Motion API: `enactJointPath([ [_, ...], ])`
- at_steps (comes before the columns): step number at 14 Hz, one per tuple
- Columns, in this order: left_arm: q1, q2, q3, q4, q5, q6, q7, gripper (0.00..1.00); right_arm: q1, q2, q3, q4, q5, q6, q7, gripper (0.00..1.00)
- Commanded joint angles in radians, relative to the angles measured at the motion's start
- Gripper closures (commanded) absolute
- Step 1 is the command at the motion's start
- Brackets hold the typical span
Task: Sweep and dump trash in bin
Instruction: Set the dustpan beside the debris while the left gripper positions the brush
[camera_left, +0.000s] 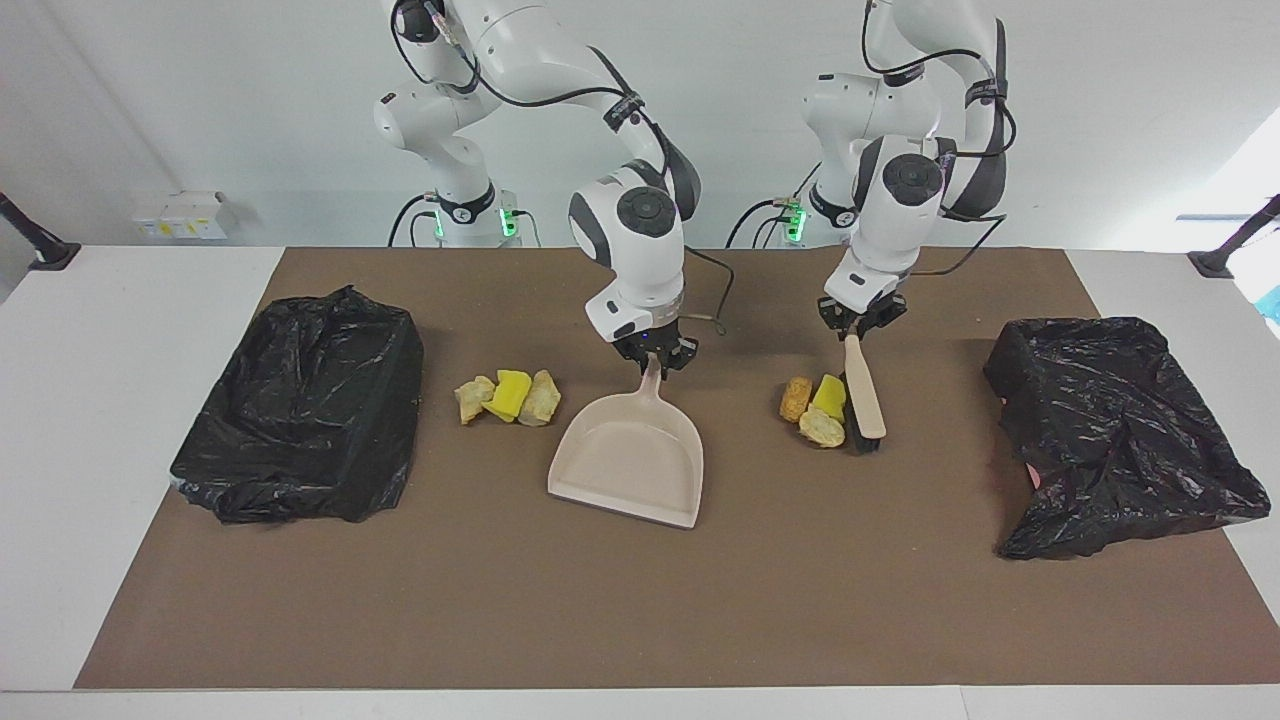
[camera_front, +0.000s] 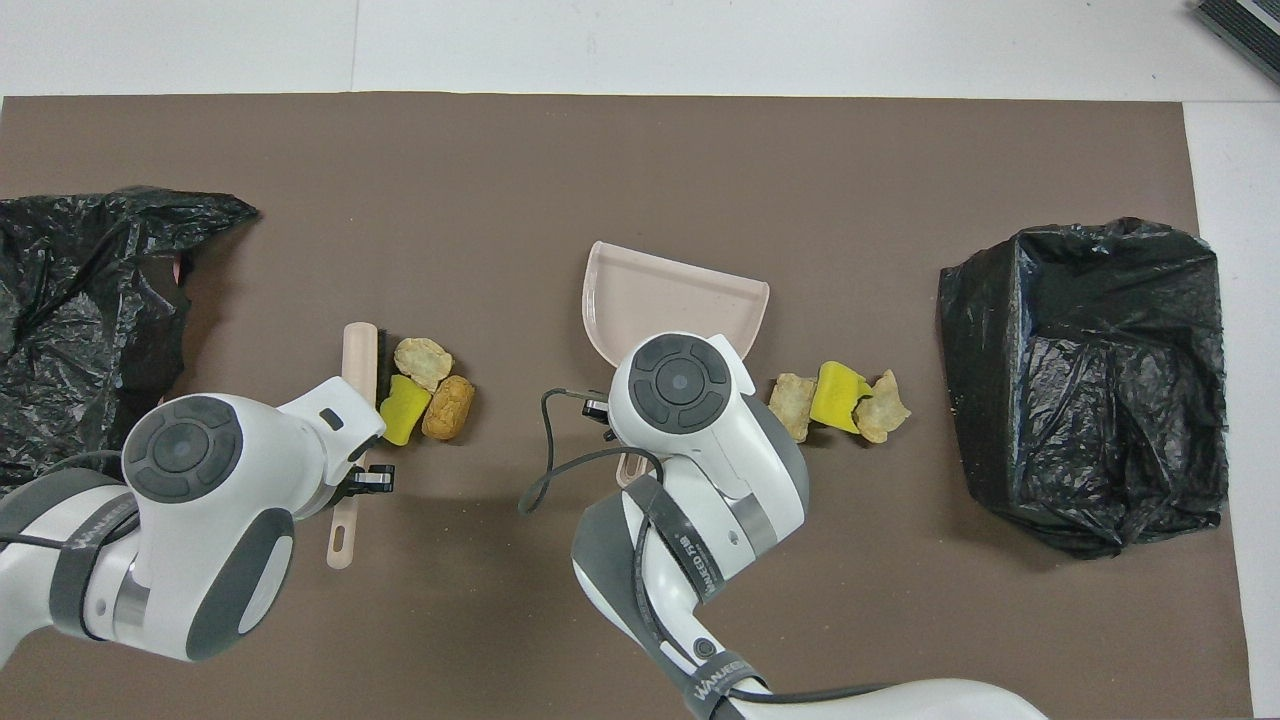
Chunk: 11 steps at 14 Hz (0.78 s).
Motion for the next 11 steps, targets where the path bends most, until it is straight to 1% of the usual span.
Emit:
enactJointPath([
  [1, -0.011, -0.011, 0.020, 0.002, -0.018, 0.017, -0.006, 1.00, -0.007, -0.076, -0.002, -0.014, -0.063, -0.055, -0.159, 1.00],
  [3, 0.003, -0.006, 0.026, 0.027, -0.018, 0.011, 0.004, 1.00, -0.054, -0.141, -0.004, -0.017, -0.067, -0.179, -0.458, 1.00],
  [4, 0.038, -0.006, 0.026, 0.034, -0.018, 0.012, 0.020, 1.00, -0.067, -0.168, -0.005, -0.017, -0.068, -0.228, -0.628, 1.00],
  [5, 0.093, -0.002, 0.026, 0.048, -0.016, 0.011, 0.081, 1.00, -0.068, -0.190, -0.005, -0.018, -0.074, -0.260, -0.760, 1.00],
  [6, 0.127, 0.004, 0.026, 0.051, -0.018, 0.015, 0.136, 1.00, -0.070, -0.201, -0.005, -0.024, -0.103, -0.282, -0.881, 1.00],
  [7, 0.138, 0.003, 0.026, 0.045, -0.018, 0.016, 0.142, 1.00, -0.070, -0.208, -0.002, -0.037, -0.135, -0.283, -1.006, 1.00],
  [9, 0.145, -0.008, 0.025, 0.025, -0.018, 0.013, 0.146, 1.00, -0.076, -0.215, -0.004, -0.060, -0.143, -0.264, -1.260, 1.00],
  [11, 0.133, -0.014, 0.025, 0.011, -0.018, 0.012, 0.138, 1.00, -0.120, -0.212, -0.004, -0.087, -0.143, -0.187, -1.565, 1.00],
])
